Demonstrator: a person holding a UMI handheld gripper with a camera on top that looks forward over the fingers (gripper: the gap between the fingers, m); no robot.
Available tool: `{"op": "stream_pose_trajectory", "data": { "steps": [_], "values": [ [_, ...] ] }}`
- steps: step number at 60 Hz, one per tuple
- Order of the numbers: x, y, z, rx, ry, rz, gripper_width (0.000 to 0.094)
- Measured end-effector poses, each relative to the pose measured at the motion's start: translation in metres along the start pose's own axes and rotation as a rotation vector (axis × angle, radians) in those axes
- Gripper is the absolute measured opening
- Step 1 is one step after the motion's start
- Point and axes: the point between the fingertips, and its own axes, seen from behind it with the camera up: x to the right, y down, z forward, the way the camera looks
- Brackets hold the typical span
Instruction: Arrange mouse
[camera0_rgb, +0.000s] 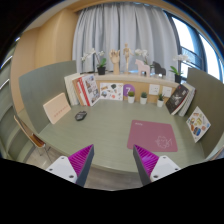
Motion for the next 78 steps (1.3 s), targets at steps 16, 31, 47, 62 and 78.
{"op": "stream_pose_trajectory", "data": {
  "steps": [16, 31, 47, 62, 78],
  "values": [
    [-0.13, 0.063, 0.097, -0.171, -0.066, -0.024, 0.0787],
    [-0.207, 0.041, 0.214, -0.243, -0.021, -0.02, 0.0782],
    [-0.227, -0.016, 0.327, -0.236, 0.034, 0.021, 0.0773],
    [-0.217, -0.057, 0.393, -0.228, 0.12, 0.058, 0.0636],
    [-0.21, -0.063, 0.403, -0.235, 0.188, 0.111, 0.0359]
  ]
}}
